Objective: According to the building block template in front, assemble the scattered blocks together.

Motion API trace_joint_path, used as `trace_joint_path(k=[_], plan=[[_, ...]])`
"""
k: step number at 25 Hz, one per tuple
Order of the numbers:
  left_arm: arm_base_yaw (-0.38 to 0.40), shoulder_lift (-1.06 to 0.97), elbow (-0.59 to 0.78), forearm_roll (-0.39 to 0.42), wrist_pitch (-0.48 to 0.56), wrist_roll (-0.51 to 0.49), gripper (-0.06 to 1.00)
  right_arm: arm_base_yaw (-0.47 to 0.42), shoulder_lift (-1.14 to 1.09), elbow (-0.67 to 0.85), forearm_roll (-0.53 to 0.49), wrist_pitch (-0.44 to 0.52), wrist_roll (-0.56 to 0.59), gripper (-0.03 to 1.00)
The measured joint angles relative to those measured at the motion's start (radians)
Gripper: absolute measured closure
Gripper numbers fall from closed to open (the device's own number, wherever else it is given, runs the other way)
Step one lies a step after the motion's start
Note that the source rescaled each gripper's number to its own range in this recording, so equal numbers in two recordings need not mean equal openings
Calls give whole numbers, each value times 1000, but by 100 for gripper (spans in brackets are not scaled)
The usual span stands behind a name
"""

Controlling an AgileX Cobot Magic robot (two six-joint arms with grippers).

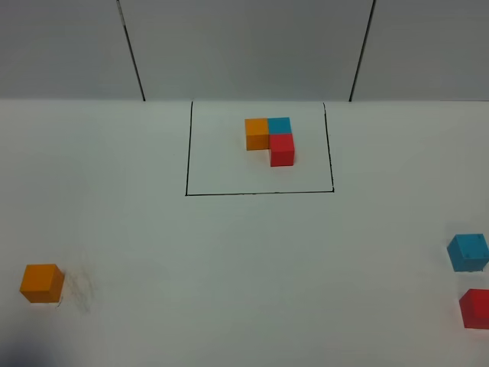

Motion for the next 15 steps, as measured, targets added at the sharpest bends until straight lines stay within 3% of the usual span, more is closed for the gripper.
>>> trace_joint_path(k=[3,10,15], plan=[[0,156,-51,0,-17,3,21,0,0,0,0,0,0,97],[0,415,-61,-12,-166,5,21,0,0,0,0,0,0,97],[0,546,-61,-91,-302,32,21,0,0,0,0,0,0,97]])
